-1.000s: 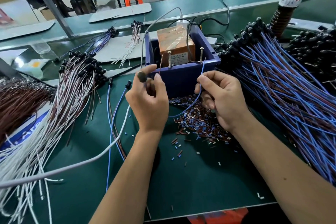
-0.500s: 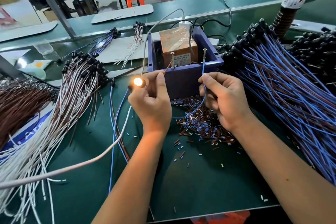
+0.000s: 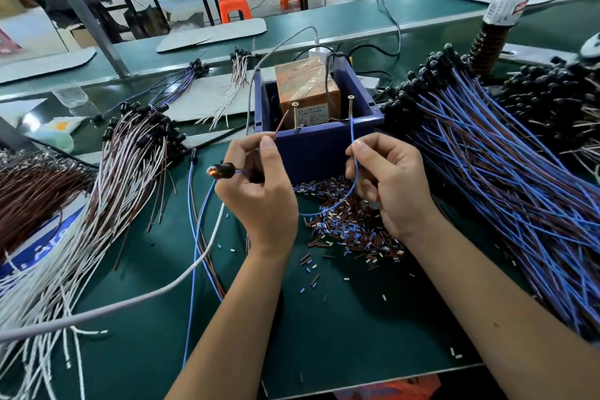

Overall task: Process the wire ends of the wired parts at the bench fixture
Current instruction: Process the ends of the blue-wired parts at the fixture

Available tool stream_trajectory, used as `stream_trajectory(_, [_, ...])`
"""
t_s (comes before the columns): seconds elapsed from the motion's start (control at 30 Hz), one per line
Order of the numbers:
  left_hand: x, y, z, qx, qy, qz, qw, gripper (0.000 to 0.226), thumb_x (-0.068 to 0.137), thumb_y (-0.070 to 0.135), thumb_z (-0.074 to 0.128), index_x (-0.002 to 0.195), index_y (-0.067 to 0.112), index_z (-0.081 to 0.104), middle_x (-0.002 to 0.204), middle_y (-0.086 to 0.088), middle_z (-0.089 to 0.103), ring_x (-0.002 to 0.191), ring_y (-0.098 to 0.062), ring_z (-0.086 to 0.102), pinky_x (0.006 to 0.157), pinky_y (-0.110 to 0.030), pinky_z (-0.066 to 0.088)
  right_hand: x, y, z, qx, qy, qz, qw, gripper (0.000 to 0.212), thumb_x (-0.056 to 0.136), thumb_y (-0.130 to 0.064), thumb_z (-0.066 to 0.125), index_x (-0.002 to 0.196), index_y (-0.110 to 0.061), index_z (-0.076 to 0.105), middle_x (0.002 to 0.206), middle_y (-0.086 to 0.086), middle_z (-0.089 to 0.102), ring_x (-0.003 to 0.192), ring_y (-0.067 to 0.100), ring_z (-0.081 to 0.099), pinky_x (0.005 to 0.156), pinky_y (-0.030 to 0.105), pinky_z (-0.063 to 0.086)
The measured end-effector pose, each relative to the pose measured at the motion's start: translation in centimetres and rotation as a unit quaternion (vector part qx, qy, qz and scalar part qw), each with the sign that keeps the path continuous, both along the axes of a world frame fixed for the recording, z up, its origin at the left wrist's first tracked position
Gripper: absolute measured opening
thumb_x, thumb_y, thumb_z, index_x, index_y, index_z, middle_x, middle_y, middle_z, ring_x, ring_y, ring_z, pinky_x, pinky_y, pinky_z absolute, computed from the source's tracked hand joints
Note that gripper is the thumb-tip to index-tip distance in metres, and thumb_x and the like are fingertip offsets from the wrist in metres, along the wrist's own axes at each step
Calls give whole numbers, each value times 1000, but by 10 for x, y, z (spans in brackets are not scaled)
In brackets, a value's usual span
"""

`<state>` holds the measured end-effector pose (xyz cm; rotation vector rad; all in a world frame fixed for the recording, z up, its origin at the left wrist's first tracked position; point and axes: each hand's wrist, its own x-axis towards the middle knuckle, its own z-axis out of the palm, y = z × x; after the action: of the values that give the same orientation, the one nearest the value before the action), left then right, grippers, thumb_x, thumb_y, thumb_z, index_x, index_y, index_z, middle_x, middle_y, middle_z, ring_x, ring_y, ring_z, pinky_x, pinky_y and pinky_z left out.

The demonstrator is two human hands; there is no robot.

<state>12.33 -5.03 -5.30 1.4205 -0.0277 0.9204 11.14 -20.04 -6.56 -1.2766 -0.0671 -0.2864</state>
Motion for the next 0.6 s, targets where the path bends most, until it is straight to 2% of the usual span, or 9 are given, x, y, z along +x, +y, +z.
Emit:
stream_trajectory(0.07, [-3, -11, 10, -2, 8, -30, 999, 14, 96, 5, 60, 84, 9, 66, 65, 7, 57, 57, 0, 47, 57, -18, 37, -1, 0, 1, -17, -16, -33, 999, 23, 104, -5, 57, 83, -8, 65, 63, 9, 62, 36, 8, 34, 38, 18, 27])
stream_trajectory(0.13, [-4, -26, 26, 11, 26, -81, 996, 16, 95, 7, 62, 81, 12, 68, 66, 8, 60, 59, -1, 50, 58, -17, 40, -3, -2, 3, -53, -26, -91, 994, 20, 102, -9, 61, 83, -7, 66, 64, 8, 63, 39, 9, 39, 41, 21, 31])
stream_trajectory(0.2, [0, -44, 44, 39, 61, -135, 988, 20, 94, 12, 63, 75, 11, 69, 63, 9, 61, 59, -6, 52, 59, -23, 43, -5, -8, 3, -89, -12, -155, 984, 19, 101, -13, 64, 84, -5, 67, 66, 7, 66, 45, 10, 44, 46, 25, 36])
stream_trajectory(0.27, [5, -67, 62, 87, 111, -184, 973, 30, 94, 23, 60, 76, 1, 68, 60, 4, 54, 57, -13, 46, 59, -33, 39, -12, -22, 3, -110, 5, -208, 972, 19, 101, -15, 65, 84, -8, 69, 68, 7, 68, 47, 12, 49, 49, 30, 40])
stream_trajectory(0.33, [7, -93, 80, 122, 160, -207, 957, 33, 96, 27, 59, 77, 2, 68, 56, 9, 50, 54, -9, 42, 61, -35, 39, -24, -42, 7, -124, 8, -273, 954, 15, 99, -16, 65, 85, -13, 70, 70, 5, 68, 54, 17, 55, 54, 34, 46])
stream_trajectory(0.4, [6, -117, 97, 143, 190, -231, 943, 28, 96, 27, 60, 71, 16, 65, 50, 17, 49, 47, -1, 41, 59, -30, 37, -37, -67, 16, -150, -7, -379, 913, 5, 94, -13, 65, 90, -15, 68, 76, -1, 65, 66, 11, 60, 64, 29, 51])
stream_trajectory(0.47, [3, -139, 109, 145, 208, -276, 927, 26, 98, 28, 59, 76, 19, 69, 48, 17, 49, 47, -1, 42, 59, -28, 36, -52, -91, 29, -187, -40, -492, 849, 13, 89, -7, 58, 100, -15, 61, 87, -2, 58, 70, 0, 51, 67, 14, 42])
stream_trajectory(0.53, [-3, -161, 113, 87, 238, -348, 903, 31, 103, 26, 54, 84, 13, 74, 54, 13, 49, 50, -7, 41, 56, -27, 34, -64, -107, 42, -270, -81, -551, 786, 21, 88, -5, 52, 108, -9, 58, 99, 8, 51, 79, 4, 46, 74, 17, 37])
stream_trajectory(0.6, [-13, -183, 118, -27, 262, -431, 863, 32, 106, 21, 49, 84, 11, 70, 59, 7, 47, 44, -6, 35, 46, -23, 30, -72, -117, 51, -436, -89, -532, 720, 24, 97, -15, 48, 113, -6, 63, 110, 14, 55, 100, 19, 51, 89, 27, 36])
